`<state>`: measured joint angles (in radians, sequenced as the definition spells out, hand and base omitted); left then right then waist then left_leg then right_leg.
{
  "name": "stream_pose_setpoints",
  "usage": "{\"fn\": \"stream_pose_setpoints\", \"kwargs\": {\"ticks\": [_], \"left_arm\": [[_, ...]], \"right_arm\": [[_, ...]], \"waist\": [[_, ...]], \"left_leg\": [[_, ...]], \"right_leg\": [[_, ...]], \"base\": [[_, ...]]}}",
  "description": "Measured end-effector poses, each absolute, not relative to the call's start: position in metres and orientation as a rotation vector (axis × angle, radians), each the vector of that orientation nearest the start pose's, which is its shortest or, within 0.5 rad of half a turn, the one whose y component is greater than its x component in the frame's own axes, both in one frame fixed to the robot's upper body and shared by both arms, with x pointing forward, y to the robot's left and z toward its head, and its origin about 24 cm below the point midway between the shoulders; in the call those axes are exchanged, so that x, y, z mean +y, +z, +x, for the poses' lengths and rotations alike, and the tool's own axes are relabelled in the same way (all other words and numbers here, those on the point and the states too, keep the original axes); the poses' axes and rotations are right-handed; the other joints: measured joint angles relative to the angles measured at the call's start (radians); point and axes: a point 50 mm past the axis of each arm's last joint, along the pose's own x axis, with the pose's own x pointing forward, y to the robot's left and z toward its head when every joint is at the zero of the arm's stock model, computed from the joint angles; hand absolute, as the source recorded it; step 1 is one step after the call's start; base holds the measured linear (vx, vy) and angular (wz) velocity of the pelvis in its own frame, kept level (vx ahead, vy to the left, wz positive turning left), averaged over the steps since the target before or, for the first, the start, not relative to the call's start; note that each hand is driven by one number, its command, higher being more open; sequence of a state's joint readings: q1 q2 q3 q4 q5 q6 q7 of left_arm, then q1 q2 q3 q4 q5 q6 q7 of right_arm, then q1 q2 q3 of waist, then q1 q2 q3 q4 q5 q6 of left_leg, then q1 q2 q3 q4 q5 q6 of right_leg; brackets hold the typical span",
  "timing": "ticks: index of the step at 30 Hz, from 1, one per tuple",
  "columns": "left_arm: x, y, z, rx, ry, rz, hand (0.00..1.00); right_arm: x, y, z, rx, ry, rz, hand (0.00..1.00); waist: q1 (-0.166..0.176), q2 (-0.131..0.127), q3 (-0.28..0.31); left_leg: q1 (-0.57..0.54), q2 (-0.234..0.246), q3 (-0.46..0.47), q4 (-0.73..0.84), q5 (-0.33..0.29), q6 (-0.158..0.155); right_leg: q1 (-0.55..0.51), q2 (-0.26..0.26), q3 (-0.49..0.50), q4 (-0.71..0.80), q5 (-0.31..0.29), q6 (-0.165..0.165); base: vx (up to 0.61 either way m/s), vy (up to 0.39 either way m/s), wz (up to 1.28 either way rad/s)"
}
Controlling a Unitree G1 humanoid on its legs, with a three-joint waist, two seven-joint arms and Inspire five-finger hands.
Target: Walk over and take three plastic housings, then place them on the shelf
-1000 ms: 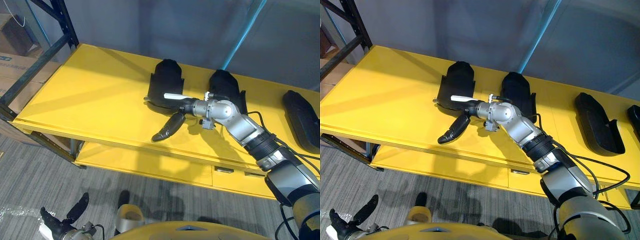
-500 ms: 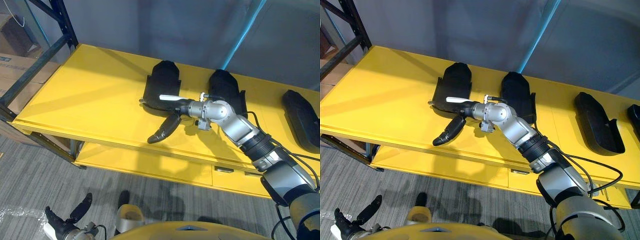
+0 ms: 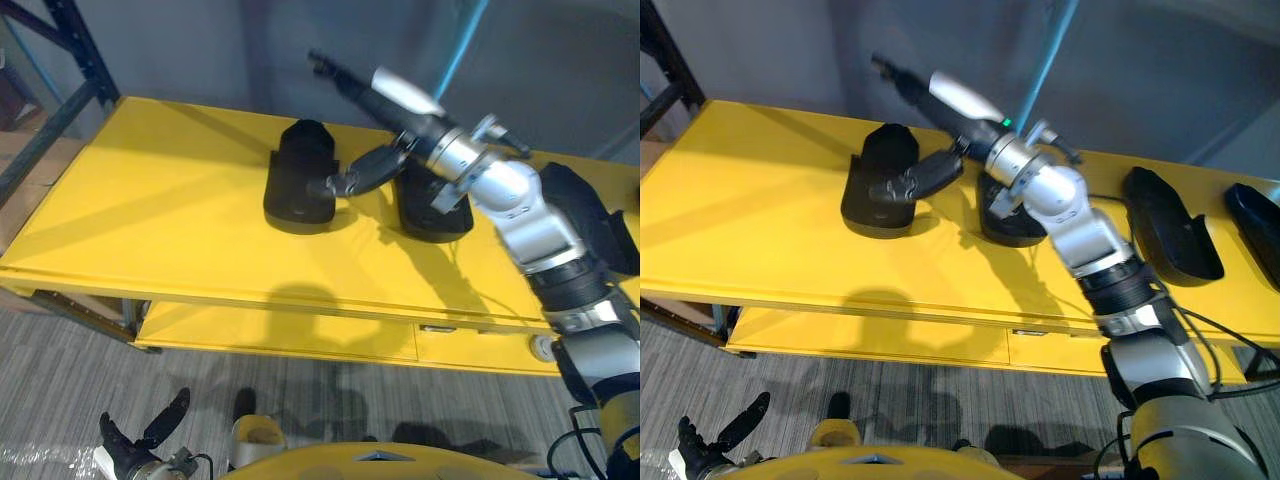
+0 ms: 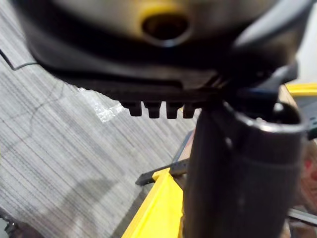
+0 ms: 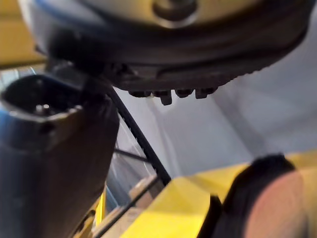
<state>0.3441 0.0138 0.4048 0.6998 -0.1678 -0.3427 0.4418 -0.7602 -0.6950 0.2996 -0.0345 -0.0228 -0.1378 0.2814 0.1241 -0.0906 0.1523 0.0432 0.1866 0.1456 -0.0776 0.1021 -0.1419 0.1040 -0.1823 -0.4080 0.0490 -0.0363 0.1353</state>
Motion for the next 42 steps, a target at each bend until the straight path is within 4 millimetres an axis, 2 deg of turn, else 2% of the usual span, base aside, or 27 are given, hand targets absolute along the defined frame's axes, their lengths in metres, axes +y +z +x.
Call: {"fn": "stream_pose_setpoints", "kwargs": {"ticks": [3,5,7,8,10,13,14,16,18,20,21,23,25,27,29,31,32,33,34,35,36,37,38,39,40,41,42], "left_arm": [[0.263,-0.116,0.049,0.674,1.022,-0.021,1.00],[0.262,-0.118,0.049,0.683,1.007,-0.030,1.00],[0.260,-0.122,0.052,0.698,0.973,-0.040,1.00],[0.259,-0.122,0.053,0.703,0.963,-0.040,1.00],[0.258,-0.126,0.051,0.740,0.920,-0.044,1.00],[0.257,-0.130,0.047,0.770,0.924,-0.079,1.00],[0.254,-0.133,0.042,0.798,0.908,-0.086,1.00],[0.253,-0.135,0.039,0.818,0.900,-0.090,1.00],[0.253,-0.139,0.032,0.861,0.893,-0.091,1.00],[0.250,-0.141,0.028,0.889,0.886,-0.096,1.00],[0.249,-0.143,0.027,0.903,0.877,-0.101,1.00],[0.247,-0.144,0.028,0.906,0.863,-0.111,1.00],[0.243,-0.145,0.029,0.907,0.847,-0.123,1.00],[0.236,-0.146,0.033,0.909,0.811,-0.125,1.00],[0.231,-0.147,0.035,0.912,0.783,-0.128,1.00],[0.221,-0.149,0.035,0.922,0.763,-0.156,1.00],[0.219,-0.150,0.035,0.923,0.766,-0.173,1.00],[0.216,-0.151,0.031,0.930,0.771,-0.200,1.00],[0.214,-0.152,0.024,0.943,0.795,-0.230,1.00],[0.212,-0.152,0.020,0.950,0.808,-0.246,1.00],[0.207,-0.153,0.016,0.951,0.820,-0.289,1.00],[0.201,-0.152,0.018,0.940,0.801,-0.312,1.00],[0.199,-0.151,0.020,0.931,0.782,-0.316,1.00],[0.196,-0.149,0.027,0.908,0.739,-0.320,1.00],[0.196,-0.148,0.031,0.891,0.723,-0.320,1.00],[0.198,-0.144,0.040,0.838,0.695,-0.319,1.00],[0.200,-0.142,0.042,0.820,0.690,-0.313,1.00]], "right_arm": [[-0.144,0.271,0.295,-0.802,0.475,-0.793,1.00],[-0.157,0.268,0.286,-0.794,0.427,-0.691,1.00],[-0.188,0.256,0.277,-0.732,0.299,-0.583,1.00],[-0.197,0.250,0.276,-0.713,0.257,-0.559,1.00],[-0.233,0.223,0.263,-0.625,0.057,-0.462,1.00],[-0.268,0.188,0.243,-0.507,-0.158,-0.388,1.00],[-0.291,0.161,0.221,-0.413,-0.313,-0.341,1.00],[-0.303,0.146,0.206,-0.357,-0.399,-0.315,1.00],[-0.320,0.119,0.174,-0.267,-0.545,-0.229,1.00],[-0.326,0.103,0.151,-0.250,-0.638,-0.125,1.00],[-0.325,0.092,0.137,-0.242,-0.681,-0.066,1.00],[-0.318,0.077,0.116,-0.218,-0.727,-0.021,1.00],[-0.306,0.066,0.103,-0.188,-0.734,0.008,1.00],[-0.289,0.059,0.101,-0.167,-0.676,0.043,1.00],[-0.281,0.060,0.107,-0.176,-0.626,0.057,1.00],[-0.268,0.066,0.119,-0.214,-0.534,0.081,1.00],[-0.265,0.067,0.123,-0.223,-0.512,0.088,1.00],[-0.256,0.070,0.136,-0.249,-0.458,0.112,1.00],[-0.243,0.073,0.156,-0.283,-0.375,0.147,1.00],[-0.236,0.075,0.166,-0.299,-0.329,0.158,1.00],[-0.226,0.079,0.183,-0.330,-0.256,0.166,1.00],[-0.220,0.084,0.197,-0.359,-0.219,0.167,1.00],[-0.218,0.085,0.202,-0.365,-0.216,0.171,1.00],[-0.215,0.085,0.210,-0.364,-0.230,0.184,1.00],[-0.214,0.084,0.212,-0.361,-0.236,0.194,1.00],[-0.206,0.081,0.214,-0.344,-0.247,0.223,1.00],[-0.203,0.079,0.214,-0.333,-0.250,0.236,1.00]], "waist": [[-0.034,0.000,-0.030],[-0.049,0.002,-0.039],[-0.064,0.004,-0.043],[-0.073,0.004,-0.045],[-0.098,0.004,-0.064],[-0.140,0.005,-0.066],[-0.181,0.014,-0.071],[-0.205,0.021,-0.074],[-0.244,0.036,-0.082],[-0.282,0.049,-0.089],[-0.305,0.055,-0.091],[-0.329,0.060,-0.091],[-0.338,0.067,-0.091],[-0.349,0.074,-0.091],[-0.347,0.080,-0.092],[-0.336,0.094,-0.090],[-0.329,0.092,-0.085],[-0.293,0.102,-0.081],[-0.254,0.096,-0.064],[-0.236,0.096,-0.057],[-0.225,0.097,-0.048],[-0.206,0.119,-0.045],[-0.197,0.128,-0.042],[-0.181,0.135,-0.045],[-0.171,0.134,-0.043],[-0.153,0.107,-0.025],[-0.153,0.094,-0.018]], "left_leg": [[0.003,0.001,0.026,-0.001,-0.006,-0.002],[0.015,0.001,0.044,-0.002,-0.010,-0.002],[0.035,0.002,0.072,-0.005,-0.017,-0.001],[0.039,0.003,0.080,-0.005,-0.019,-0.003],[0.042,0.008,0.125,-0.005,-0.025,-0.007],[0.054,0.016,0.170,-0.005,-0.030,-0.010],[0.062,0.021,0.199,-0.005,-0.036,-0.014],[0.075,0.026,0.231,-0.005,-0.042,-0.017],[0.110,0.039,0.289,-0.001,-0.062,-0.028],[0.129,0.044,0.331,0.005,-0.075,-0.036],[0.143,0.045,0.357,0.006,-0.082,-0.033],[0.161,0.047,0.391,0.011,-0.094,-0.030],[0.182,0.050,0.429,0.019,-0.105,-0.040],[0.194,0.049,0.460,0.022,-0.118,-0.041],[0.194,0.046,0.474,0.021,-0.119,-0.042],[0.195,0.044,0.480,0.026,-0.124,-0.044],[0.195,0.043,0.458,0.043,-0.140,-0.041],[0.187,0.043,0.344,0.108,-0.209,0.023],[0.169,0.043,0.222,0.204,-0.269,0.102],[0.155,0.043,0.159,0.255,-0.290,0.114],[0.121,0.040,0.039,0.342,-0.353,0.125],[0.097,0.032,-0.055,0.391,-0.418,0.136],[0.093,0.028,-0.091,0.397,-0.439,0.131],[0.081,0.015,-0.128,0.391,-0.472,0.097],[0.078,0.008,-0.129,0.386,-0.483,0.076],[0.071,-0.023,-0.128,0.394,-0.490,0.058],[0.068,-0.034,-0.128,0.401,-0.491,0.057]], "right_leg": [[-0.016,0.000,0.025,0.001,0.001,0.001],[-0.016,-0.001,0.042,0.001,0.001,0.001],[-0.019,0.000,0.070,0.002,0.002,0.002],[-0.021,0.000,0.077,0.002,0.002,0.002],[-0.051,0.006,0.124,0.002,0.011,-0.001],[-0.067,0.016,0.170,0.001,0.021,-0.006],[-0.082,0.023,0.199,0.001,0.025,-0.009],[-0.090,0.030,0.230,0.001,0.029,-0.009],[-0.093,0.049,0.284,0.000,0.031,-0.012],[-0.101,0.059,0.324,0.000,0.033,-0.013],[-0.103,0.064,0.347,0.000,0.035,-0.012],[-0.104,0.069,0.378,0.001,0.037,-0.011],[-0.104,0.077,0.412,0.000,0.043,-0.010],[-0.107,0.081,0.437,-0.004,0.049,-0.006],[-0.113,0.081,0.448,-0.012,0.056,-0.002],[-0.126,0.088,0.475,-0.021,0.067,-0.003],[-0.133,0.091,0.486,-0.020,0.069,-0.006],[-0.140,0.112,0.544,-0.016,0.077,-0.014],[-0.147,0.129,0.617,-0.017,0.084,-0.026],[-0.151,0.137,0.647,-0.014,0.086,-0.028],[-0.166,0.153,0.693,-0.011,0.091,-0.026],[-0.187,0.168,0.724,-0.002,0.098,-0.017],[-0.198,0.173,0.734,0.002,0.101,-0.013],[-0.224,0.175,0.750,0.004,0.112,0.007],[-0.234,0.171,0.762,0.005,0.120,0.020],[-0.242,0.146,0.779,0.006,0.128,0.033],[-0.242,0.135,0.779,0.007,0.129,0.033]], "base": [[0.02,-0.001,-0.24],[0.02,0.002,-0.29],[0.00,0.006,-0.34],[-0.01,0.010,-0.38],[0.00,0.013,-0.51],[0.02,0.000,-0.56],[0.01,-0.006,-0.56],[0.01,-0.002,-0.57],[0.02,-0.004,-0.71],[0.02,0.003,-0.69],[0.02,0.012,-0.62],[0.01,0.015,-0.55],[-0.01,0.012,-0.54],[-0.03,0.009,-0.35],[-0.02,0.005,-0.23],[0.00,-0.003,-0.29],[0.02,-0.004,-0.72],[0.04,-0.019,-1.43],[0.02,-0.024,-1.70],[-0.01,0.007,-1.63],[-0.08,0.111,-1.19],[-0.08,0.166,-0.99],[-0.11,0.237,-0.67],[-0.10,0.200,-0.39],[-0.15,0.284,-0.37],[-0.12,0.214,-0.18],[-0.13,0.229,-0.13]]}}
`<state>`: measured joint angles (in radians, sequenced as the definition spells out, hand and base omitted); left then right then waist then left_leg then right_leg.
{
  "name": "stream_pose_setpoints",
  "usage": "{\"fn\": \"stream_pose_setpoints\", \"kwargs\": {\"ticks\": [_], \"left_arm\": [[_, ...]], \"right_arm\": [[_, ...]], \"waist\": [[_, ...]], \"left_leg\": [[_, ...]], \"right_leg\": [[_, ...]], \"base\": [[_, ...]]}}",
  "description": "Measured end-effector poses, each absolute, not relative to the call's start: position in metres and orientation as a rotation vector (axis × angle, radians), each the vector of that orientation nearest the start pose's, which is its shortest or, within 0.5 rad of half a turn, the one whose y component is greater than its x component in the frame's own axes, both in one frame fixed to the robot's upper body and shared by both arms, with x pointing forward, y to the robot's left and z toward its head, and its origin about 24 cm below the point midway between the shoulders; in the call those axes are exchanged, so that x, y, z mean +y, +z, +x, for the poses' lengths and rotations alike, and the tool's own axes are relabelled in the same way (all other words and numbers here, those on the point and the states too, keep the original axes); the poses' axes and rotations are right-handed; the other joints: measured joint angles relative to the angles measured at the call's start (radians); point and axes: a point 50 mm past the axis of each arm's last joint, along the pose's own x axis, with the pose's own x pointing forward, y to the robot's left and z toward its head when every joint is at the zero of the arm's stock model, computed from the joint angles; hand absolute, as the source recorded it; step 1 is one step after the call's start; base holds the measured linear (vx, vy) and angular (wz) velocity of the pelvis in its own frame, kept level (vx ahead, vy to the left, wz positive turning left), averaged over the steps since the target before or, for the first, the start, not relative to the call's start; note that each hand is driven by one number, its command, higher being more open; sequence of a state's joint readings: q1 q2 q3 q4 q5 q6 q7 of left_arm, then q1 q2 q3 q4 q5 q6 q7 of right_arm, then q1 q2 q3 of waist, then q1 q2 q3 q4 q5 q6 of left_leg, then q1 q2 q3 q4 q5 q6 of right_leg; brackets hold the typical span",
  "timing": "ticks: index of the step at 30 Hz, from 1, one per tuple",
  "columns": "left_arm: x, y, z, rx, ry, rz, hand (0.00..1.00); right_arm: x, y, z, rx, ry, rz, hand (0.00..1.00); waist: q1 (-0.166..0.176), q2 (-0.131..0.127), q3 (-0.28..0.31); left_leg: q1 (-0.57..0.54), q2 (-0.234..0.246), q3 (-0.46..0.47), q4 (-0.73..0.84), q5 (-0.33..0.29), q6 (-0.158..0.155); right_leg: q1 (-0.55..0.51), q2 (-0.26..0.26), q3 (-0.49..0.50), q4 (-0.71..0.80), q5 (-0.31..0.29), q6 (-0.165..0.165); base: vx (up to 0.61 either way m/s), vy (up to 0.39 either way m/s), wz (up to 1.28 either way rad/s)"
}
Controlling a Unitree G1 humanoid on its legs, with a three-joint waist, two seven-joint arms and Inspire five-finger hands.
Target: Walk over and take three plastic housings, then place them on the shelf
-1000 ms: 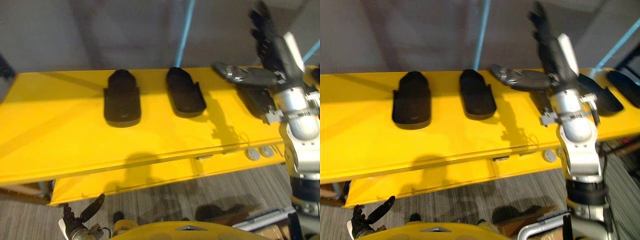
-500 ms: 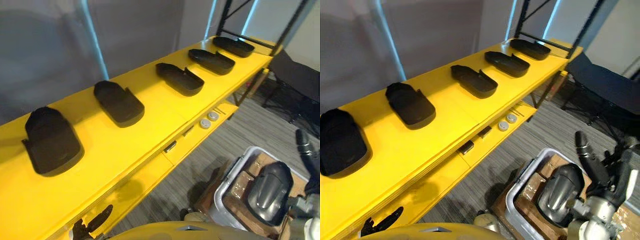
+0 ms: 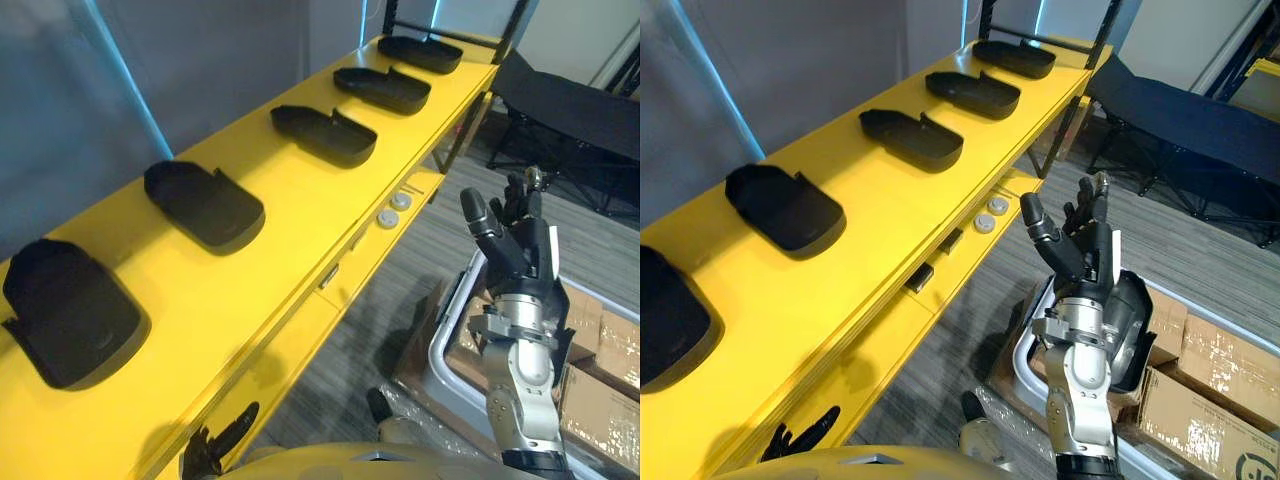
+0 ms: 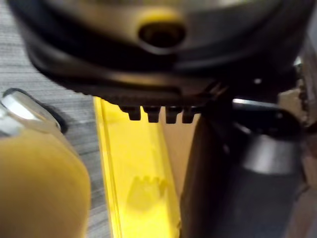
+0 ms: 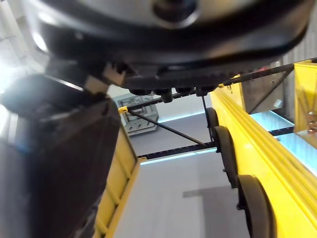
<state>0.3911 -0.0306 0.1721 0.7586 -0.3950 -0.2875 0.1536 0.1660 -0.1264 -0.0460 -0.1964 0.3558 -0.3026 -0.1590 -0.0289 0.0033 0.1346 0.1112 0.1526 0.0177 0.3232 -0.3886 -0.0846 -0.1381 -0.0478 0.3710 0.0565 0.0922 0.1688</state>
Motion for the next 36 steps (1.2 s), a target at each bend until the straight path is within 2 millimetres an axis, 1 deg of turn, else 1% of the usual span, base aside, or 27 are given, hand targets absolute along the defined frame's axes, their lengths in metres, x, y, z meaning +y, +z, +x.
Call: {"fn": "stream_pose_setpoints", "kwargs": {"ticks": [2,4,6,8,9,10,11,12,13,14,15,17,18,19,21,22,23,24,25,26,28,29,30,32,33,34,36], "left_arm": [[0.204,-0.138,0.048,0.786,0.671,-0.308,1.00],[0.202,-0.135,0.051,0.767,0.650,-0.313,1.00],[0.198,-0.132,0.058,0.744,0.631,-0.325,1.00],[0.193,-0.128,0.067,0.712,0.605,-0.328,1.00],[0.190,-0.124,0.078,0.678,0.603,-0.336,1.00],[0.189,-0.123,0.083,0.666,0.596,-0.334,1.00],[0.189,-0.121,0.092,0.650,0.584,-0.326,1.00],[0.191,-0.119,0.093,0.642,0.587,-0.321,1.00],[0.195,-0.118,0.093,0.647,0.590,-0.308,1.00],[0.197,-0.119,0.093,0.654,0.590,-0.299,1.00],[0.207,-0.119,0.091,0.670,0.592,-0.271,1.00],[0.212,-0.125,0.087,0.715,0.595,-0.258,1.00],[0.214,-0.128,0.085,0.735,0.596,-0.265,1.00],[0.217,-0.129,0.083,0.751,0.601,-0.256,1.00],[0.225,-0.137,0.067,0.818,0.633,-0.238,1.00],[0.227,-0.139,0.063,0.836,0.640,-0.230,1.00],[0.231,-0.141,0.056,0.857,0.658,-0.222,1.00],[0.233,-0.141,0.054,0.862,0.681,-0.220,1.00],[0.232,-0.143,0.049,0.877,0.712,-0.230,1.00],[0.225,-0.145,0.050,0.871,0.761,-0.288,1.00],[0.224,-0.145,0.049,0.869,0.797,-0.314,1.00],[0.224,-0.146,0.046,0.877,0.821,-0.336,1.00],[0.221,-0.147,0.042,0.888,0.841,-0.354,1.00],[0.215,-0.149,0.035,0.905,0.853,-0.364,1.00],[0.210,-0.149,0.030,0.911,0.861,-0.375,1.00],[0.208,-0.149,0.029,0.910,0.866,-0.380,1.00],[0.206,-0.147,0.027,0.904,0.865,-0.378,1.00]], "right_arm": [[-0.195,0.071,0.209,-0.285,-0.267,0.263,1.00],[-0.195,0.063,0.196,-0.246,-0.294,0.272,1.00],[-0.196,0.059,0.178,-0.219,-0.317,0.278,1.00],[-0.197,0.058,0.167,-0.213,-0.301,0.281,1.00],[-0.195,0.063,0.168,-0.248,-0.263,0.280,1.00],[-0.194,0.065,0.168,-0.261,-0.255,0.282,1.00],[-0.192,0.068,0.169,-0.282,-0.239,0.283,1.00],[-0.189,0.071,0.173,-0.296,-0.220,0.288,1.00],[-0.181,0.076,0.181,-0.323,-0.192,0.302,1.00],[-0.177,0.079,0.185,-0.336,-0.180,0.314,1.00],[-0.169,0.081,0.192,-0.343,-0.162,0.335,1.00],[-0.161,0.081,0.209,-0.345,-0.135,0.309,1.00],[-0.157,0.077,0.218,-0.323,-0.145,0.271,1.00],[-0.158,0.071,0.220,-0.287,-0.165,0.252,1.00],[-0.160,0.050,0.216,-0.190,-0.193,0.228,1.00],[-0.160,0.047,0.215,-0.172,-0.200,0.227,1.00],[-0.162,0.043,0.211,-0.153,-0.215,0.227,1.00],[-0.167,0.041,0.209,-0.144,-0.228,0.240,1.00],[-0.178,0.040,0.208,-0.147,-0.250,0.253,1.00],[-0.199,0.042,0.206,-0.162,-0.294,0.244,1.00],[-0.218,0.041,0.198,-0.157,-0.346,0.222,1.00],[-0.236,0.039,0.188,-0.151,-0.406,0.191,1.00],[-0.251,0.039,0.178,-0.146,-0.451,0.162,1.00],[-0.267,0.043,0.168,-0.163,-0.499,0.161,1.00],[-0.274,0.047,0.161,-0.176,-0.517,0.145,1.00],[-0.275,0.048,0.160,-0.177,-0.516,0.141,1.00],[-0.271,0.042,0.158,-0.154,-0.494,0.165,1.00]], "waist": [[0.003,-0.023,0.008],[0.009,-0.025,0.009],[0.023,-0.016,0.015],[0.019,-0.008,0.023],[0.023,0.009,0.028],[0.025,0.012,0.031],[0.026,0.014,0.031],[0.026,0.014,0.031],[0.027,0.013,0.028],[0.027,0.011,0.027],[0.026,-0.013,0.015],[0.044,0.022,-0.004],[0.058,0.024,0.011],[0.054,0.006,0.018],[0.053,-0.008,0.017],[0.054,-0.013,0.018],[0.051,-0.032,0.018],[0.051,-0.051,0.019],[0.053,-0.059,0.014],[0.048,-0.034,0.027],[0.030,-0.029,0.031],[0.011,-0.027,0.032],[0.003,-0.031,0.035],[-0.002,-0.014,0.030],[-0.002,0.002,0.023],[-0.001,0.005,0.021],[0.001,0.017,0.017]], "left_leg": [[-0.012,-0.027,0.005,0.044,-0.024,0.005],[-0.036,-0.035,0.015,0.104,-0.048,0.010],[-0.033,-0.037,0.056,0.133,-0.055,0.010],[-0.026,-0.036,0.102,0.137,-0.054,0.024],[-0.027,-0.007,0.166,0.115,-0.049,0.046],[-0.028,0.000,0.183,0.113,-0.046,0.046],[-0.026,0.015,0.201,0.112,-0.036,0.048],[-0.015,0.031,0.210,0.114,-0.033,0.044],[-0.015,0.054,0.217,0.138,-0.033,0.043],[-0.014,0.067,0.219,0.152,-0.033,0.043],[-0.026,0.073,0.211,0.183,-0.037,0.035],[-0.077,0.094,0.108,0.165,-0.062,0.037],[-0.073,0.138,0.151,0.140,-0.016,-0.020],[-0.074,0.139,0.153,0.135,-0.005,-0.027],[-0.076,0.182,0.151,0.142,0.007,-0.052],[-0.075,0.194,0.151,0.142,0.012,-0.063],[-0.076,0.207,0.153,0.136,0.024,-0.085],[-0.075,0.211,0.153,0.126,0.036,-0.107],[-0.075,0.221,0.158,0.110,0.053,-0.132],[-0.089,0.255,0.146,0.108,0.090,-0.103],[-0.114,0.259,0.138,0.119,0.145,-0.015],[-0.141,0.262,0.152,0.139,0.214,0.071],[-0.155,0.259,0.178,0.146,0.250,0.064],[-0.157,0.202,0.183,0.135,0.218,0.015],[-0.156,0.123,0.166,0.105,0.196,0.008],[-0.155,0.092,0.163,0.089,0.189,0.009],[-0.151,-0.015,0.125,-0.026,0.190,0.004]], "right_leg": [[-0.003,-0.023,-0.001,0.009,0.002,0.001],[-0.026,-0.022,-0.001,0.032,0.014,0.015],[-0.040,-0.019,-0.039,0.039,0.055,0.007],[-0.048,-0.016,-0.130,0.015,0.137,-0.029],[-0.061,-0.008,-0.173,-0.021,0.199,-0.063],[-0.082,-0.005,-0.223,0.050,0.141,-0.092],[-0.107,-0.008,-0.303,0.218,0.014,-0.144],[-0.112,-0.017,-0.344,0.328,-0.056,-0.179],[-0.125,-0.036,-0.382,0.464,-0.112,-0.235],[-0.130,-0.047,-0.395,0.513,-0.122,-0.251],[-0.143,-0.032,-0.421,0.522,-0.074,-0.217],[-0.116,0.051,-0.399,0.346,0.019,-0.194],[-0.120,0.040,-0.393,0.393,-0.056,-0.267],[-0.123,0.005,-0.392,0.483,-0.109,-0.268],[-0.074,-0.059,-0.391,0.532,-0.111,-0.256],[-0.056,-0.072,-0.394,0.517,-0.114,-0.224],[-0.023,-0.099,-0.415,0.470,-0.150,-0.121],[-0.005,-0.104,-0.452,0.434,-0.210,-0.041],[0.019,-0.102,-0.505,0.393,-0.281,-0.015],[0.021,-0.068,-0.545,0.376,-0.307,-0.039],[0.026,-0.059,-0.569,0.370,-0.317,-0.067],[0.048,-0.057,-0.587,0.345,-0.315,-0.087],[0.077,-0.052,-0.589,0.301,-0.304,-0.109],[0.102,-0.050,-0.586,0.241,-0.277,-0.126],[0.121,-0.044,-0.570,0.178,-0.247,-0.135],[0.126,-0.038,-0.558,0.155,-0.235,-0.138],[0.134,-0.006,-0.527,0.095,-0.195,-0.145]], "base": [[-0.07,0.156,-0.09],[-0.04,0.132,-0.38],[-0.05,0.093,-0.68],[-0.11,0.061,-0.83],[-0.15,0.015,-0.93],[-0.18,-0.019,-0.94],[-0.10,-0.043,-0.46],[-0.10,-0.053,-0.41],[-0.05,-0.056,-0.28],[-0.04,-0.112,-0.34],[-0.09,-0.109,-0.44],[-0.12,-0.096,-0.81],[-0.12,-0.146,-0.78],[-0.10,-0.190,-0.55],[-0.06,-0.182,-0.16],[-0.02,-0.239,-0.16],[-0.01,-0.302,-0.15],[0.00,-0.431,-0.21],[0.00,-0.562,-0.22],[0.00,-0.409,-0.09],[-0.03,-0.356,0.25],[-0.03,-0.449,0.42],[0.00,-0.387,0.30],[0.00,-0.201,-0.16],[0.02,-0.110,-0.41],[0.02,-0.140,-0.61],[0.02,-0.057,-0.54]]}}
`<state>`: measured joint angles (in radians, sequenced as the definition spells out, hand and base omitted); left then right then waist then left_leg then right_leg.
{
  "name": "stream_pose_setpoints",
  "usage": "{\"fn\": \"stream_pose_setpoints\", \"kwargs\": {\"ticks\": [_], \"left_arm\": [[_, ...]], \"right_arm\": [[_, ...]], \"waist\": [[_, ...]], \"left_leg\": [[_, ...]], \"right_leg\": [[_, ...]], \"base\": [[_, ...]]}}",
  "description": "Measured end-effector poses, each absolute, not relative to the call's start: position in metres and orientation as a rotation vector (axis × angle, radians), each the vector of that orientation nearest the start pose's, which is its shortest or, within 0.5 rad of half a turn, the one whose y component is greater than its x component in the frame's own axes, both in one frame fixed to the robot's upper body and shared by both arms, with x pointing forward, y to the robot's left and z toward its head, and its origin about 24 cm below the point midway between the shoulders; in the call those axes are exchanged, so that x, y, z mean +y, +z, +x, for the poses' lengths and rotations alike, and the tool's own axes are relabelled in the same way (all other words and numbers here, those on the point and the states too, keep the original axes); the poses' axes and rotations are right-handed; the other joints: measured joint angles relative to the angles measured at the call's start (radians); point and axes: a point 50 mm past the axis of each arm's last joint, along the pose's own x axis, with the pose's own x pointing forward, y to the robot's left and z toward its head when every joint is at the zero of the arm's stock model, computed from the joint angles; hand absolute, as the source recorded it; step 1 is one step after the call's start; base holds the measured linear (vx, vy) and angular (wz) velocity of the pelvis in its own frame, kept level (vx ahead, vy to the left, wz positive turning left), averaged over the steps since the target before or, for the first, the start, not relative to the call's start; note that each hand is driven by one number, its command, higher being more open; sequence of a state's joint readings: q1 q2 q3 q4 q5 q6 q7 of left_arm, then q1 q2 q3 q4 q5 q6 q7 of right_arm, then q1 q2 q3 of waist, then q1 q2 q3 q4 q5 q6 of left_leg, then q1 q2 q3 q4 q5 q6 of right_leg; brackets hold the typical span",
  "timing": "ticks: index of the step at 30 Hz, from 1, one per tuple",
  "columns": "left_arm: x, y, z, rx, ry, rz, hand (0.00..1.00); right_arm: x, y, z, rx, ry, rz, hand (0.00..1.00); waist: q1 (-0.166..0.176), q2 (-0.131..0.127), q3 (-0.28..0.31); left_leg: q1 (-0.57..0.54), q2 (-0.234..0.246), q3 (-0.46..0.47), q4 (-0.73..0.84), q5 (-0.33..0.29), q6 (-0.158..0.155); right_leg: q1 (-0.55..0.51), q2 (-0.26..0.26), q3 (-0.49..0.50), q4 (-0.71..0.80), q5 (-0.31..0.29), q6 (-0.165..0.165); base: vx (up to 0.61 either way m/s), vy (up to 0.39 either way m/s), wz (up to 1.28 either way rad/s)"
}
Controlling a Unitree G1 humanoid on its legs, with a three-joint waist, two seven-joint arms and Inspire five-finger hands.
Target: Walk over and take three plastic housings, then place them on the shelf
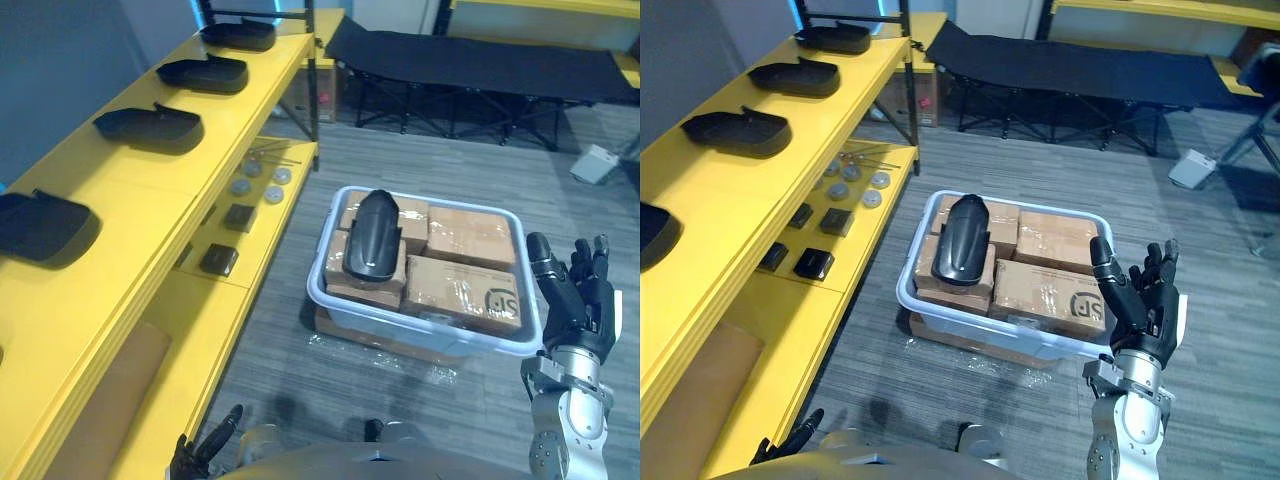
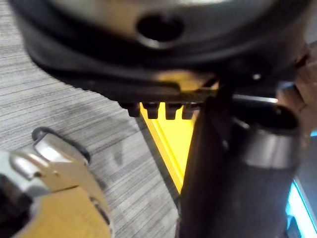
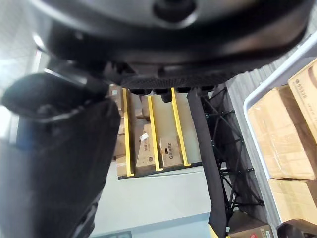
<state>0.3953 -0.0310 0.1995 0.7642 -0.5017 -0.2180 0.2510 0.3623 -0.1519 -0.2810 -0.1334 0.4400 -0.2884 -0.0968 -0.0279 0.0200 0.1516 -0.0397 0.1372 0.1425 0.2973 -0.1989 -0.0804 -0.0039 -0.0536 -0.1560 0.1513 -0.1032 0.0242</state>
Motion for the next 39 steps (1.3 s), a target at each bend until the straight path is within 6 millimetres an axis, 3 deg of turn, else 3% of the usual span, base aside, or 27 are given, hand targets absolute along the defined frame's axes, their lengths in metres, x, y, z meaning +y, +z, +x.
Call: {"fn": "stream_pose_setpoints", "kwargs": {"ticks": [1,3,7,10,11,12,15,18,20,21,22,23,28,29,31,32,33,35,39], "left_arm": [[0.205,-0.147,0.028,0.904,0.859,-0.377,1.00],[0.210,-0.146,0.030,0.892,0.851,-0.367,1.00],[0.212,-0.141,0.045,0.857,0.677,-0.204,1.00],[0.210,-0.137,0.065,0.808,0.600,-0.158,1.00],[0.208,-0.132,0.081,0.761,0.567,-0.158,1.00],[0.206,-0.128,0.092,0.725,0.548,-0.162,1.00],[0.200,-0.113,0.126,0.630,0.427,-0.107,1.00],[0.193,-0.110,0.138,0.628,0.346,-0.083,1.00],[0.191,-0.111,0.137,0.641,0.335,-0.082,1.00],[0.193,-0.111,0.136,0.649,0.337,-0.077,1.00],[0.196,-0.111,0.136,0.650,0.351,-0.085,1.00],[0.197,-0.111,0.136,0.655,0.366,-0.091,1.00],[0.204,-0.118,0.113,0.713,0.462,-0.139,1.00],[0.205,-0.121,0.101,0.739,0.472,-0.141,1.00],[0.207,-0.122,0.096,0.744,0.476,-0.165,1.00],[0.205,-0.123,0.095,0.745,0.456,-0.164,1.00],[0.202,-0.124,0.091,0.757,0.440,-0.170,1.00],[0.201,-0.128,0.086,0.781,0.431,-0.160,1.00],[0.207,-0.131,0.080,0.817,0.424,-0.127,1.00]], "right_arm": [[-0.269,0.039,0.159,-0.140,-0.489,0.170,1.00],[-0.258,0.024,0.159,-0.072,-0.472,0.199,1.00],[-0.239,-0.003,0.167,0.074,-0.452,0.201,1.00],[-0.239,-0.012,0.169,0.137,-0.468,0.203,1.00],[-0.237,-0.017,0.173,0.159,-0.470,0.211,1.00],[-0.236,-0.017,0.177,0.157,-0.475,0.222,1.00],[-0.228,-0.014,0.189,0.156,-0.466,0.253,1.00],[-0.228,-0.018,0.189,0.182,-0.451,0.187,1.00],[-0.232,-0.024,0.188,0.219,-0.448,0.123,1.00],[-0.236,-0.030,0.185,0.253,-0.455,0.085,1.00],[-0.238,-0.032,0.184,0.269,-0.460,0.071,1.00],[-0.241,-0.032,0.187,0.271,-0.459,0.051,1.00],[-0.262,-0.006,0.218,0.205,-0.489,-0.027,1.00],[-0.272,0.000,0.226,0.208,-0.529,-0.040,1.00],[-0.285,0.007,0.237,0.208,-0.595,-0.046,1.00],[-0.297,0.014,0.249,0.204,-0.647,-0.055,1.00],[-0.306,0.023,0.262,0.197,-0.677,-0.071,1.00],[-0.306,0.032,0.276,0.197,-0.674,-0.084,1.00],[-0.308,0.035,0.296,0.284,-0.670,-0.090,1.00]], "waist": [[0.000,0.004,-0.001],[0.002,-0.014,-0.008],[0.007,-0.011,-0.007],[0.010,-0.003,-0.006],[0.016,-0.016,0.004],[0.024,-0.009,0.014],[0.007,-0.034,0.065],[-0.005,-0.050,0.076],[-0.006,-0.039,0.084],[-0.005,-0.041,0.083],[-0.004,-0.058,0.080],[-0.002,-0.062,0.077],[0.029,-0.022,0.069],[0.038,-0.018,0.070],[0.057,-0.018,0.088],[0.065,-0.005,0.098],[0.079,0.016,0.105],[0.094,0.025,0.101],[0.111,0.007,0.116]], "left_leg": [[0.008,-0.018,-0.014,-0.036,0.014,0.011],[0.055,-0.026,-0.025,-0.102,0.042,0.005],[0.084,-0.036,0.039,-0.148,0.052,0.010],[0.085,-0.043,0.049,-0.144,0.042,0.016],[0.082,-0.048,0.065,-0.127,0.028,0.027],[0.083,-0.045,0.069,-0.114,0.019,0.034],[0.085,-0.050,0.068,-0.063,-0.007,0.047],[0.080,-0.055,0.065,-0.032,-0.035,0.057],[0.080,-0.055,0.040,-0.015,-0.050,0.065],[0.074,-0.064,0.004,-0.009,-0.051,0.062],[0.056,-0.083,-0.029,0.001,-0.052,0.060],[0.045,-0.083,-0.053,0.009,-0.054,0.054],[-0.046,-0.082,-0.179,0.021,-0.015,0.042],[-0.058,-0.080,-0.176,0.047,-0.010,0.037],[-0.081,-0.081,-0.146,0.118,-0.043,0.038],[-0.095,-0.062,-0.113,0.119,-0.042,0.048],[-0.089,-0.039,-0.084,0.079,0.014,0.027],[-0.086,-0.072,-0.071,0.054,0.029,0.044],[-0.099,-0.135,-0.051,0.016,0.055,0.076]], "right_leg": [[-0.003,0.008,0.003,0.000,0.003,0.001],[-0.006,0.007,0.020,-0.005,0.006,0.006],[-0.013,0.002,0.068,-0.036,0.025,0.024],[-0.020,0.002,0.082,-0.026,0.028,0.029],[-0.051,0.001,0.088,0.023,0.025,0.029],[-0.073,0.000,0.089,0.076,0.020,0.027],[-0.133,-0.015,0.074,0.218,0.011,0.027],[-0.106,-0.032,0.078,0.178,0.013,0.031],[-0.122,-0.032,0.083,0.221,0.005,0.038],[-0.095,-0.030,0.107,0.155,0.013,0.047],[-0.074,-0.036,0.123,0.091,0.027,0.060],[-0.057,-0.041,0.106,0.076,0.026,0.060],[-0.020,-0.047,-0.064,-0.005,0.048,0.052],[0.023,-0.057,-0.113,-0.029,0.048,0.052],[0.079,-0.073,-0.145,-0.058,0.049,0.051],[0.101,-0.081,-0.167,-0.057,0.048,0.052],[0.110,-0.088,-0.170,-0.055,0.048,0.066],[0.099,-0.120,-0.163,-0.058,0.055,0.086],[0.060,-0.176,-0.152,-0.055,0.075,0.117]], "base": [[0.01,-0.018,-0.45],[0.02,-0.009,-0.36],[0.04,0.046,-0.32],[0.05,0.059,-0.22],[0.04,0.057,-0.47],[0.02,0.051,-0.55],[-0.07,0.044,-0.30],[-0.07,0.078,-0.08],[-0.14,0.091,0.32],[-0.19,0.058,0.85],[-0.13,0.002,0.93],[-0.05,-0.035,0.97],[0.07,-0.055,0.93],[0.09,-0.006,0.95],[0.06,0.055,0.91],[0.02,0.158,0.67],[0.01,0.195,0.35],[0.00,0.198,0.00],[-0.02,0.173,0.01]]}}
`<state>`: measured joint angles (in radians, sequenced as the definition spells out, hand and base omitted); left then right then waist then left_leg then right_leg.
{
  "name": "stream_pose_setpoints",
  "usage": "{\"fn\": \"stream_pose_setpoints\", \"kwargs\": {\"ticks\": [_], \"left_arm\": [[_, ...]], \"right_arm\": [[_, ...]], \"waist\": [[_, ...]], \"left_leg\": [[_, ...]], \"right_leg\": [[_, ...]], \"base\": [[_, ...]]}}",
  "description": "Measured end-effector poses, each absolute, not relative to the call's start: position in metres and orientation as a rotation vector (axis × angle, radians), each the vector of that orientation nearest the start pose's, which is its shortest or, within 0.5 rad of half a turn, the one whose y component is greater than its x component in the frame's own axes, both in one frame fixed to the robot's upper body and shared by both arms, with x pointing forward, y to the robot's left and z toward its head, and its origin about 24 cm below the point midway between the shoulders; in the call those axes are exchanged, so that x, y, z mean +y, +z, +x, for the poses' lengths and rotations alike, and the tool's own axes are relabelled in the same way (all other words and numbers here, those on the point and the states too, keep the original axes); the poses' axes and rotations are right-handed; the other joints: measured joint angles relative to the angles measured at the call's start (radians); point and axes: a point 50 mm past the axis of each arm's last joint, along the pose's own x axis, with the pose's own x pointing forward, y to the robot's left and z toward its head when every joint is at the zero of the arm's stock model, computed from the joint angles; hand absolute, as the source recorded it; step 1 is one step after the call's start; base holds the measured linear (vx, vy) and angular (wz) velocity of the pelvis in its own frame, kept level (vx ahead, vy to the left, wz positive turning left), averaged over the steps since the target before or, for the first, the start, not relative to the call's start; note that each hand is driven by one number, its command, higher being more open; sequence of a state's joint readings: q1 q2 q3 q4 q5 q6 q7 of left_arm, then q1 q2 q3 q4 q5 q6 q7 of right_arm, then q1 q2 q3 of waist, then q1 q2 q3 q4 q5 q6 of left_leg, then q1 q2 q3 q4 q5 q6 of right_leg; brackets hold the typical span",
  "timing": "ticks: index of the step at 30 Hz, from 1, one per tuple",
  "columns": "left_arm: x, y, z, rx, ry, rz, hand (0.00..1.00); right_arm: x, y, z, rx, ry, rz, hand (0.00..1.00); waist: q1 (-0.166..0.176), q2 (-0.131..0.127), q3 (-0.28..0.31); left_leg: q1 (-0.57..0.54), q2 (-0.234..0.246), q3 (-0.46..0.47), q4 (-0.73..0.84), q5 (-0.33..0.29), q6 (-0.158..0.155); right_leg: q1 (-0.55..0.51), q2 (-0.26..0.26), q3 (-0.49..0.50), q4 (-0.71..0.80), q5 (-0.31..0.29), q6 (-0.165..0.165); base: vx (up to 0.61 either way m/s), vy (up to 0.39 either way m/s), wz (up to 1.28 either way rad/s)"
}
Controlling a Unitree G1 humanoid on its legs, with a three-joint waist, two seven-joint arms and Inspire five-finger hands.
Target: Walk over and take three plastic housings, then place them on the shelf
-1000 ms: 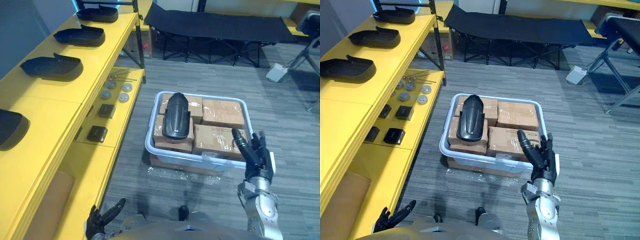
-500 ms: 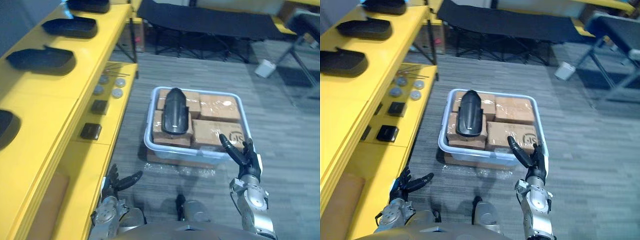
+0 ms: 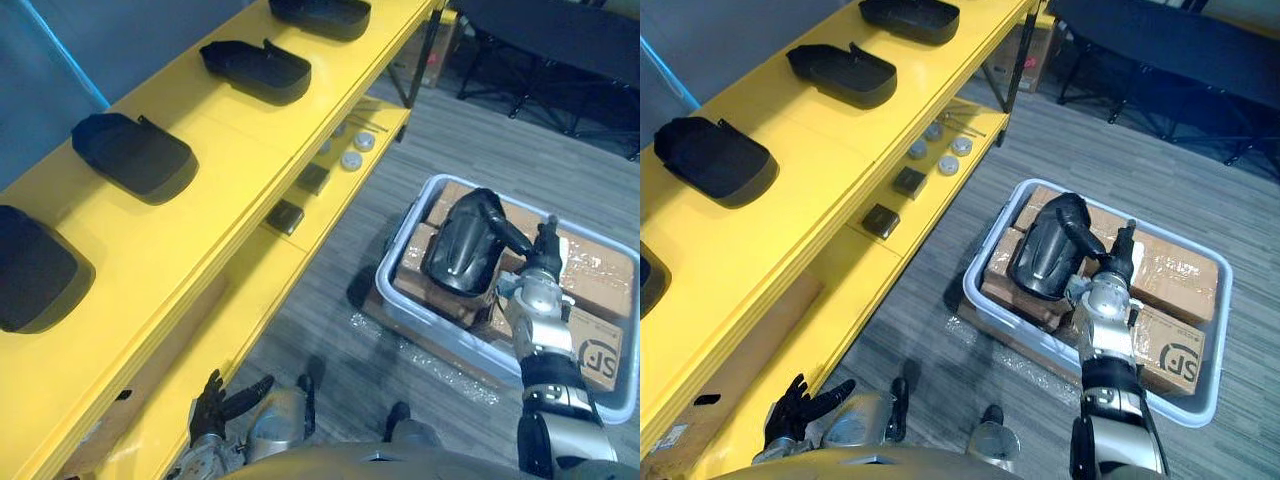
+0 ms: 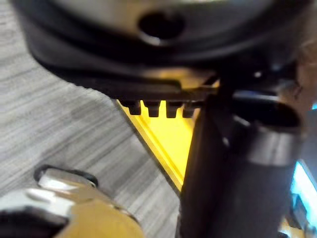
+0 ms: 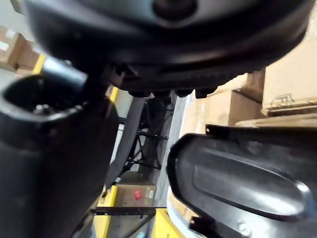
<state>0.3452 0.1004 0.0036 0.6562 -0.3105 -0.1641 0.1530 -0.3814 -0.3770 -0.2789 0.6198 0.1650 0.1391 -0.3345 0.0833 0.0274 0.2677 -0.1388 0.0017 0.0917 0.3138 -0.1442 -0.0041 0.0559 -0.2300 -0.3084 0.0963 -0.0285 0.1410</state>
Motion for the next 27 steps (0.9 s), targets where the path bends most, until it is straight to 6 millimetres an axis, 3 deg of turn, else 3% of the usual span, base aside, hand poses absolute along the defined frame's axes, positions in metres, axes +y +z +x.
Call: {"fn": "stream_pose_setpoints", "kwargs": {"ticks": [5,11,17,27], "left_arm": [[0.207,-0.129,0.090,0.788,0.429,-0.170,1.00],[0.203,-0.126,0.101,0.752,0.385,-0.195,1.00],[0.202,-0.124,0.104,0.731,0.348,-0.167,1.00],[0.200,-0.118,0.114,0.688,0.322,-0.175,1.00]], "right_arm": [[-0.330,0.039,0.301,0.395,-0.709,-0.163,1.00],[-0.356,0.070,0.307,0.416,-0.858,-0.246,1.00],[-0.362,0.083,0.311,0.395,-0.904,-0.260,1.00],[-0.366,0.103,0.326,0.429,-0.817,-0.386,1.00]], "waist": [[0.002,0.006,0.070],[0.004,0.036,0.131],[0.009,0.037,0.135],[0.024,0.047,0.180]], "left_leg": [[-0.040,-0.013,-0.002,0.055,-0.012,0.015],[-0.096,-0.007,-0.010,0.101,-0.018,0.029],[-0.096,-0.006,-0.006,0.099,-0.014,0.035],[-0.101,-0.002,0.005,0.094,-0.013,0.035]], "right_leg": [[-0.018,-0.014,0.002,0.014,0.009,0.015],[-0.050,-0.011,-0.002,0.028,0.009,0.014],[-0.055,-0.010,0.005,0.030,0.010,0.015],[-0.073,-0.008,0.012,0.029,0.014,0.020]], "base": [[-0.06,0.080,0.04],[-0.10,0.035,0.03],[-0.01,0.003,-0.01],[0.01,0.000,-0.04]]}}
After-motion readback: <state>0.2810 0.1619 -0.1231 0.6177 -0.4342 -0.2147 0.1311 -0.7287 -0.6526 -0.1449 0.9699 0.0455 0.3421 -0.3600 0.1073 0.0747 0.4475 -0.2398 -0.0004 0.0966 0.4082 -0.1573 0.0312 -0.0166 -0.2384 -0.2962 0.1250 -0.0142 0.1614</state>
